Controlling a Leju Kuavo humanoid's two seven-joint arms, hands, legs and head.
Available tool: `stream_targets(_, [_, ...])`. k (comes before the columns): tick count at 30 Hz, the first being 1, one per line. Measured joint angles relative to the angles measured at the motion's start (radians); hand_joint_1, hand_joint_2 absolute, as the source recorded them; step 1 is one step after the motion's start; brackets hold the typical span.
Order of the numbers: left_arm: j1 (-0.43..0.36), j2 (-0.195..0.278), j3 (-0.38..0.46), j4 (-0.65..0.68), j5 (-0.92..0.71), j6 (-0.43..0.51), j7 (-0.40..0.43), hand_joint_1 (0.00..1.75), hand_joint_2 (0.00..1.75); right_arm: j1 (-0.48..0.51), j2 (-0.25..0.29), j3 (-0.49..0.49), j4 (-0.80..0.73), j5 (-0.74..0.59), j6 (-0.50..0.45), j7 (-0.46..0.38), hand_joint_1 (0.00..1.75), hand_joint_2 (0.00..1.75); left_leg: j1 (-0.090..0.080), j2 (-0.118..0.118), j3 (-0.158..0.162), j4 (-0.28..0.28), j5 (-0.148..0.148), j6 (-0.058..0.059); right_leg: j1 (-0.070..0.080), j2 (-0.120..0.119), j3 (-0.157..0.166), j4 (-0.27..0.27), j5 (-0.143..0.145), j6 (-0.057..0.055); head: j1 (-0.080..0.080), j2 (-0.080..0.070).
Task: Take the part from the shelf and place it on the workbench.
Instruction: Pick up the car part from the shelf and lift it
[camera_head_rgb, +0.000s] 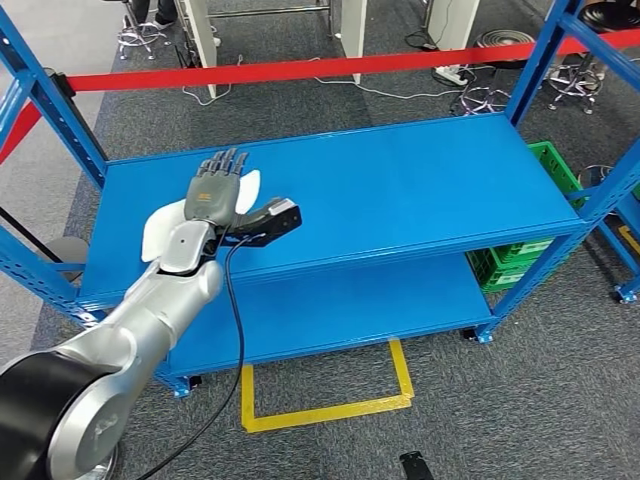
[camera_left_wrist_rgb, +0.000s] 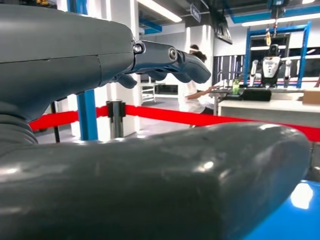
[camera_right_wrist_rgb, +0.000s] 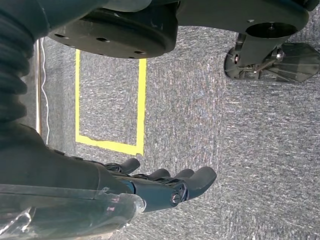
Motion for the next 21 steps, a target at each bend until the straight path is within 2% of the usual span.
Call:
stream_targets(6, [0.007,0.008,-0.012,0.000,0.000,0.000,0.003,0.00,0.00,0.000,0.000,-0.001,0.000,0.000,0.000,0.000,0.00,1.75,0.000,0.000,0.000,0.000,0.000,0.000,0.000,0.000,0.000,0.000,0.000,0.000,0.000,0.000])
stream_targets(10, [0.008,0.011,-0.014,0.000,0.000,-0.009,0.011,0.00,1.75,0.000,0.000,-0.001,0.000,0.001,0.000,0.000,0.00,1.75,0.000,0.000,0.000,0.000,0.000,0.000,0.000,0.000,0.000,0.000,0.000,0.000,0.000,0.000])
stream_targets(21, [0.044,0.049,-0.016,0.018,-0.031,-0.093,0.123,0.00,1.75,-0.002,0.000,-0.001,0.000,0.020,-0.001,0.003,0.00,1.75,0.000,0.000,-0.001,0.000,0.000,0.000,0.000,0.000,0.000,0.000,0.000,0.000,0.000,0.000])
